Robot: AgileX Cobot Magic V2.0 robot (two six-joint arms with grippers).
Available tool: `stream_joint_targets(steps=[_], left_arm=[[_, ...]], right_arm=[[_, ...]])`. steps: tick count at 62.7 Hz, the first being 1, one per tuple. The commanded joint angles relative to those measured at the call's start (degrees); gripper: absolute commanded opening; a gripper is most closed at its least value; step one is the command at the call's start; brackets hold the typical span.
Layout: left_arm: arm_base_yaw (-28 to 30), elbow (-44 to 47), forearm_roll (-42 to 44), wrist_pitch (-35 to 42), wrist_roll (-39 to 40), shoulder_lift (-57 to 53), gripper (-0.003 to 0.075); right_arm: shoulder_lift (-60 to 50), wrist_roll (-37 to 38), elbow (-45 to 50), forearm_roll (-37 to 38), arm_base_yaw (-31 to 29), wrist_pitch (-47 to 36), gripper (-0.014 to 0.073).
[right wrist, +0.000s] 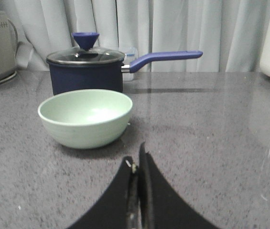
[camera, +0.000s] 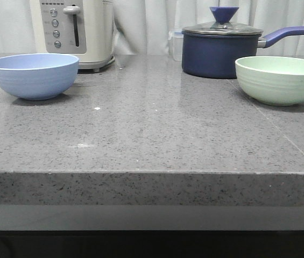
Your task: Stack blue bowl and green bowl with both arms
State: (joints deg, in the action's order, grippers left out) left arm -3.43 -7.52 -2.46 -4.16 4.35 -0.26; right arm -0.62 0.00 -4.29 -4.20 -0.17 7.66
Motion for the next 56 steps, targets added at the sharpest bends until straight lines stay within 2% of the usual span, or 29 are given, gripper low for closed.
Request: stream_joint_targets(steps=[1, 14, 29, 40, 56], left_arm=[[-0.4, -6.5, -0.5, 1.4, 0.4, -0.1, -0.0020], [-0.4, -22.0, -0.2, -12.0, 0.0, 6.6, -0.0020], [-0.4, -37.2, -0.2, -24.8, -0.1, 19.5, -0.0020], [-0.4, -40.2, -0.2, -25.7, -0.1, 26.7, -0.0020], [-0.4, -39.0, -1.2, -25.8, -0.1, 31.5, -0.0020]], right_arm=[[-0.9, 0.0, -6.9, 0.6, -0.3, 0.6, -0.0055], [2.6, -0.4, -19.5, 3.2, -0.3, 11.6, -0.0055], [13.6, -0.4, -31.4, 3.5, -0.3, 20.1, -0.0055], [22.7, -0.4, -36.2, 3.5, -0.3, 23.9, -0.0055], [30.0, -0.4, -35.7, 3.5, -0.3, 24.5, -0.0055]])
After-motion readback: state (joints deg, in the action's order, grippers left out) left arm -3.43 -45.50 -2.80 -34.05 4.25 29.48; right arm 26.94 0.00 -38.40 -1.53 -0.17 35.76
